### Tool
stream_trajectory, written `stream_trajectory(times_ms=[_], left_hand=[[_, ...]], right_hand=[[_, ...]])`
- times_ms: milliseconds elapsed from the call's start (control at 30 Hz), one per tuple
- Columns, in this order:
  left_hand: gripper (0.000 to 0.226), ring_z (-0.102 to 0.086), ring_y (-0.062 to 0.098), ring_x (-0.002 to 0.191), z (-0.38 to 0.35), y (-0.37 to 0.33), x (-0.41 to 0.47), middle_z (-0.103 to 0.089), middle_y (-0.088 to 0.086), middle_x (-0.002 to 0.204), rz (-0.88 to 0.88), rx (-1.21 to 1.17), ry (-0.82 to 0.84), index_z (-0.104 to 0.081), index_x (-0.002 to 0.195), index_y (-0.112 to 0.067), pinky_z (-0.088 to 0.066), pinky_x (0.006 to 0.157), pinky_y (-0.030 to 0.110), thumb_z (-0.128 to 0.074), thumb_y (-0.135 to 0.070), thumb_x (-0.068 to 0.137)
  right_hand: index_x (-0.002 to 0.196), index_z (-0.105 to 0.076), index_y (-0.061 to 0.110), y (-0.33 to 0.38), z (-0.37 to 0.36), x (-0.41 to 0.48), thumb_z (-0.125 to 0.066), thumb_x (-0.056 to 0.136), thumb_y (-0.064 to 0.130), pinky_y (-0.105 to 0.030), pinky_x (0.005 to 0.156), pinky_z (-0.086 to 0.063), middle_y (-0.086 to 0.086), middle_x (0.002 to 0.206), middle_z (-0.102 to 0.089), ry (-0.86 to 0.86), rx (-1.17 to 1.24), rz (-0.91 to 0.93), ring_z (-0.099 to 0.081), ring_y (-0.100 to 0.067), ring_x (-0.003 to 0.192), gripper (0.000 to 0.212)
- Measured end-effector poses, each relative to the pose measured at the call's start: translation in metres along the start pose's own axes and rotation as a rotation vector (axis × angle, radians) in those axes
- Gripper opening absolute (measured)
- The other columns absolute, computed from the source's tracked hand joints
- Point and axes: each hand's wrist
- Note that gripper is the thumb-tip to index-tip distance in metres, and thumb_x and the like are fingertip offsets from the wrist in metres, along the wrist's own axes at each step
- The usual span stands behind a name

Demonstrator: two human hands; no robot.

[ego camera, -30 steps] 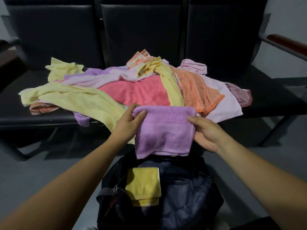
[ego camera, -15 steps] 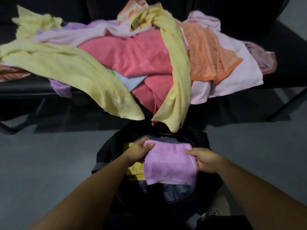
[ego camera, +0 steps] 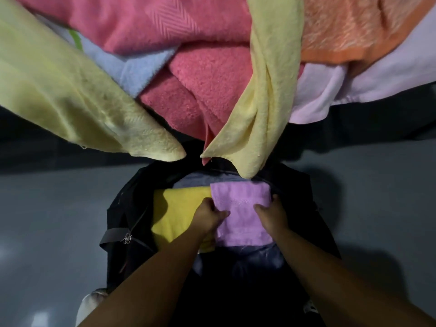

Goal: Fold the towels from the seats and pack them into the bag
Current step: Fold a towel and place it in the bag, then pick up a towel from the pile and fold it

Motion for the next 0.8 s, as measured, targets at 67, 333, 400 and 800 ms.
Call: stream_trajectory(times_ms=[67,333,400,800], left_hand=[[0.027,-0.061,0.022,0.088,-0.005,0.003,0.005,-0.067,0.004,0.100,0.016,0.125,-0.077,-0.059,0.107,-0.010,-0.045,0.072,0.027,-0.071,-0.019,0.086],[0.014,-0.058,0.016,0.076,0.002,0.010,-0.008,-0.067,0.005,0.094,-0.008,0.301,-0.089,-0.064,0.104,-0.009,-0.037,0.053,0.016,-0.061,-0.017,0.092],[0.020,-0.063,0.025,0.092,0.007,0.001,-0.018,-0.070,0.009,0.103,-0.013,0.327,-0.094,-0.063,0.107,-0.007,-0.039,0.066,0.022,-0.061,-0.023,0.095],[0.012,-0.062,0.019,0.070,0.111,-0.163,-0.128,-0.068,0.007,0.074,-0.417,0.341,-0.066,-0.070,0.090,0.002,-0.056,0.074,0.034,-0.065,-0.010,0.089]], right_hand=[[0.154,-0.031,-0.003,-0.007,-0.011,-0.004,-0.072,0.089,0.014,-0.037,0.115,-0.034,-0.027,0.150,-0.044,-0.026,-0.186,0.101,-0.045,-0.038,0.138,0.078],[0.150,-0.041,0.007,-0.014,-0.001,-0.015,-0.056,0.090,-0.003,-0.035,0.113,-0.037,-0.021,0.145,-0.050,0.017,-0.391,0.179,-0.048,-0.035,0.135,0.062],[0.152,-0.036,0.008,0.000,0.009,-0.023,-0.057,0.091,0.001,-0.035,0.109,-0.041,-0.022,0.145,-0.046,0.044,-0.385,0.152,-0.048,-0.037,0.134,0.065],[0.079,-0.067,0.001,0.156,0.125,-0.110,-0.067,0.084,0.013,-0.036,0.072,-0.053,-0.018,0.083,-0.068,0.044,-0.143,0.396,-0.067,-0.033,0.085,0.013]])
Point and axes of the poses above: each hand's wrist, its own x-axis towards the middle knuckle, its own z-axis out of the back of the hand, y = z × x
